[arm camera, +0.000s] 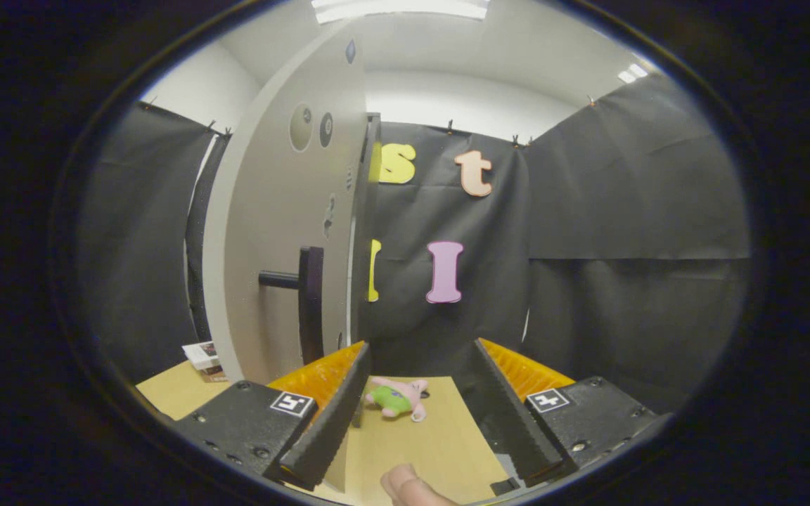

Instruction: Open the shoe cabinet door, grab the shoes and put them into the shoe cabinet, then close the shoe cabinet door.

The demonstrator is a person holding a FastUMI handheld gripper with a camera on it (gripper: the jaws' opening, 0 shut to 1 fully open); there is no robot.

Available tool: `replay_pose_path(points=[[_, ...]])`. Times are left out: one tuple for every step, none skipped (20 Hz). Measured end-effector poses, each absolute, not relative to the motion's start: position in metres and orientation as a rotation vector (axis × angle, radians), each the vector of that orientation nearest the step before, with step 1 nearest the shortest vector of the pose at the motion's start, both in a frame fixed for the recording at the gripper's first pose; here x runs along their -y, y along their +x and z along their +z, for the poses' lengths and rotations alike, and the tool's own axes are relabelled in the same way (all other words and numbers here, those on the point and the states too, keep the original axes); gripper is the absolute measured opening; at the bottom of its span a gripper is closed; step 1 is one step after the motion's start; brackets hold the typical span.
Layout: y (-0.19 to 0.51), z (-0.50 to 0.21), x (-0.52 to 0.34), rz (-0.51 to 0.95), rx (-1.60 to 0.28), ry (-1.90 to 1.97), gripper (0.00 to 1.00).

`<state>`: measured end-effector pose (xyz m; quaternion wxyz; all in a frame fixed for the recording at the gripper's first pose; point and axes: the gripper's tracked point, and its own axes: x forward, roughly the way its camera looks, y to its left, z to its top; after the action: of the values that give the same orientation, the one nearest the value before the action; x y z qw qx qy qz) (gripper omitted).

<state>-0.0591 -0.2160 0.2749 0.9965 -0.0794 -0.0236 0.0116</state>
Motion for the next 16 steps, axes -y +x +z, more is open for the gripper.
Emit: replay_pose_path(points=[[-0.062, 0.271, 0.202, 0.035, 0.047, -0.154, 0.95], [-0.064, 0.269, 0.186, 0.049, 0.047, -0.15, 0.95], [-0.066, 0.267, 0.171, 0.063, 0.05, -0.149, 0.95], [-0.068, 0.266, 0.155, 0.073, 0.057, -0.15, 0.95], [-0.069, 0.263, 0.141, 0.076, 0.062, -0.155, 0.95], [-0.069, 0.262, 0.125, 0.076, 0.069, -0.161, 0.95], [-0.069, 0.256, 0.108, 0.077, 0.071, -0.173, 0.95], [-0.069, 0.253, 0.089, 0.087, 0.072, -0.196, 0.95], [-0.069, 0.248, 0.069, 0.105, 0.071, -0.213, 0.95], [-0.07, 0.24, 0.048, 0.13, 0.056, -0.226, 0.95], [-0.069, 0.232, 0.027, 0.16, 0.039, -0.229, 0.95], [-0.07, 0.226, 0.006, 0.193, 0.026, -0.231, 0.95], [-0.071, 0.22, -0.015, 0.235, 0.015, -0.228, 0.96], [-0.071, 0.213, -0.037, 0.274, 0.0, -0.227, 0.97], [-0.071, 0.209, -0.049, 0.283, -0.003, -0.223, 1.0], [-0.068, 0.206, -0.058, 0.274, -0.003, -0.221, 1.0]])
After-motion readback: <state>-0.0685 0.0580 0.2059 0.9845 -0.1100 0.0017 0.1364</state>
